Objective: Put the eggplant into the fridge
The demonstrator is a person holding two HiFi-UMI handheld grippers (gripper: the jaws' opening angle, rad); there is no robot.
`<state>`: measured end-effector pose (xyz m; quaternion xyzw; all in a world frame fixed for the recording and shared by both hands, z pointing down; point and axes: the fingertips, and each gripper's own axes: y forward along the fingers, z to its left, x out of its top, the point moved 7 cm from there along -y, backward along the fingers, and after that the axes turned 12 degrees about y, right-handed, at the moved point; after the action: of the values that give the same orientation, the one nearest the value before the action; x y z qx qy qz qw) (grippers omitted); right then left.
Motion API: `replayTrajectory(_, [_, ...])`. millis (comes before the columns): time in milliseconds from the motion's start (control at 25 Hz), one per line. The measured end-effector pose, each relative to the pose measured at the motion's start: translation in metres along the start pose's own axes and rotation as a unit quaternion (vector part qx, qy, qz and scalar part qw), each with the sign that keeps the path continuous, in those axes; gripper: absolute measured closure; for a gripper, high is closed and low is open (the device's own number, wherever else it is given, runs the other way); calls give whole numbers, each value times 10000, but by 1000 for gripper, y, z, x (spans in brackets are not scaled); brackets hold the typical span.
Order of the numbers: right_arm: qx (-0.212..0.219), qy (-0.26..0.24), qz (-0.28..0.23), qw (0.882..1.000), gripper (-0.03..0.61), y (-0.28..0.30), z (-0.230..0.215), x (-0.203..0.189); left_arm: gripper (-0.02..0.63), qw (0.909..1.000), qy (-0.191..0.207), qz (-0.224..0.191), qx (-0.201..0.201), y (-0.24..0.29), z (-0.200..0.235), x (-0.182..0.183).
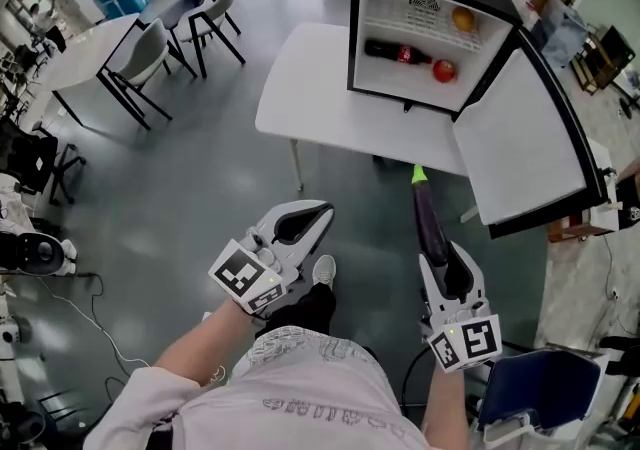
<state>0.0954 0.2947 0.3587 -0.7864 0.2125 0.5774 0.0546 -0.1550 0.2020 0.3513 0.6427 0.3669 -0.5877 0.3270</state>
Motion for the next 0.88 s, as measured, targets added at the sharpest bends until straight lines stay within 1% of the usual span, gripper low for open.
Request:
replayTrajectory(280, [-68, 49, 71, 9999, 391, 75, -18, 26, 607, 9999, -36, 62, -121, 37, 73, -1])
replayTrajectory(520, [-138, 67, -12, 9999, 391, 133, -27, 45, 608, 9996, -29, 32, -281, 68, 130, -2])
replayTrajectory(680, [-252, 50, -41, 9997, 391, 157, -30, 53, 607, 9992, -54, -5, -403, 81, 153, -2])
replayTrajectory(880, [-317, 44, -72, 9995, 391, 177, -43, 64, 608, 9987, -68, -40, -500, 100, 168, -2])
